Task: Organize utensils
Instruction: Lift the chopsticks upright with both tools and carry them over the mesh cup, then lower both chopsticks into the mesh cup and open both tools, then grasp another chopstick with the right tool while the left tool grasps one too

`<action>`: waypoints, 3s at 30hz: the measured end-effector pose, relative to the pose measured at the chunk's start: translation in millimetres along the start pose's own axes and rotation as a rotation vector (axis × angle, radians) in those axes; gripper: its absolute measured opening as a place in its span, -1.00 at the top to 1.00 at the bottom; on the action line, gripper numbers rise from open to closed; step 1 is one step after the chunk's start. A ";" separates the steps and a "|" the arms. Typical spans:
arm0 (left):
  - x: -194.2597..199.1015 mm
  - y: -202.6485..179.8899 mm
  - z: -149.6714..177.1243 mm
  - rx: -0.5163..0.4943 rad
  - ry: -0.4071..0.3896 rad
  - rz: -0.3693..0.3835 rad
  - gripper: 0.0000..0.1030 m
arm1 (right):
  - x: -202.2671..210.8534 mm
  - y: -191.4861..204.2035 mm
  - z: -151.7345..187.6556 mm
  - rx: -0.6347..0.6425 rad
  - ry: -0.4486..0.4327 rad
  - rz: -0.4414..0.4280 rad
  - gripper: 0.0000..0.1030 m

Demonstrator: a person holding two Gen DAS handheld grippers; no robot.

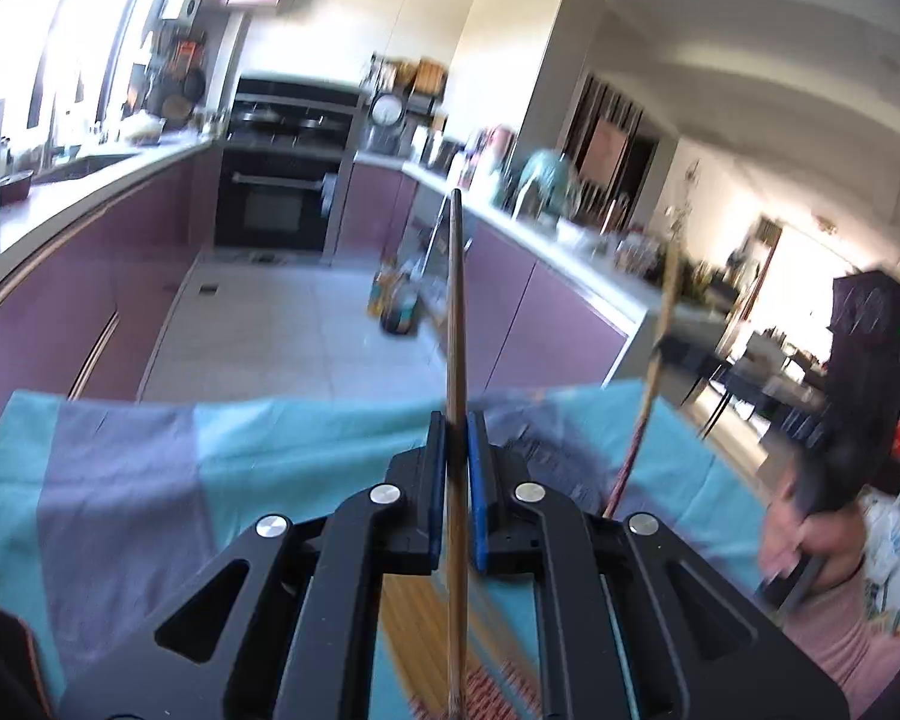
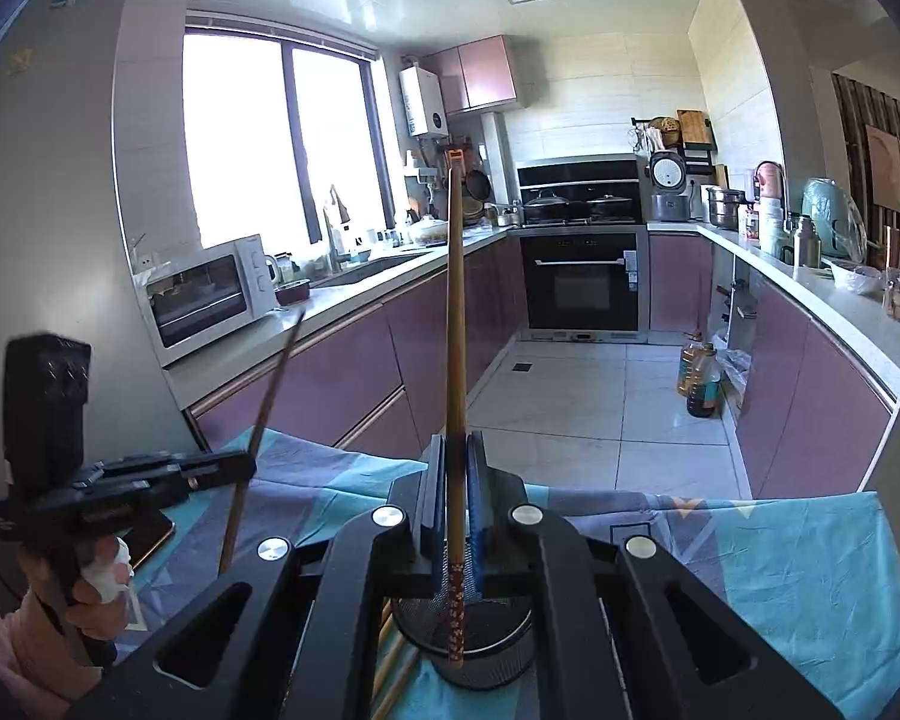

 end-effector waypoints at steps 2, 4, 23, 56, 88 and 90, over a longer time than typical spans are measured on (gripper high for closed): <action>-1.2 -13.2 -21.3 0.010 -0.052 0.023 0.85 | -1.3 -2.2 -3.2 -0.009 -0.012 0.000 0.89; -7.7 -26.6 -39.6 0.013 -0.095 0.024 0.85 | -1.9 -5.2 -8.8 -0.021 -0.031 -0.005 0.89; -147.0 -84.6 -31.6 -0.017 -0.050 -0.072 0.85 | -54.1 -30.3 55.3 -0.032 0.168 0.028 0.89; -56.5 1.8 53.8 -0.133 0.147 -0.106 0.19 | -3.4 12.1 104.3 -0.042 0.224 -0.156 0.37; -58.6 28.9 196.9 -0.137 0.443 -0.159 0.22 | -66.1 16.8 212.2 -0.058 0.460 0.047 0.52; -59.9 30.1 197.3 -0.137 0.445 -0.164 0.22 | -67.4 17.3 211.8 -0.051 0.462 0.053 0.54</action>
Point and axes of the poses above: each gripper's, at about its wrist camera, not at the fingertips, and x roughly against the way its jaws point, y to its left, z to its underside, the point moved 10 cm from there along -x, roughly the way its jaws point, and after that the axes turned 4 degrees about -x, right-handed, at the moved point
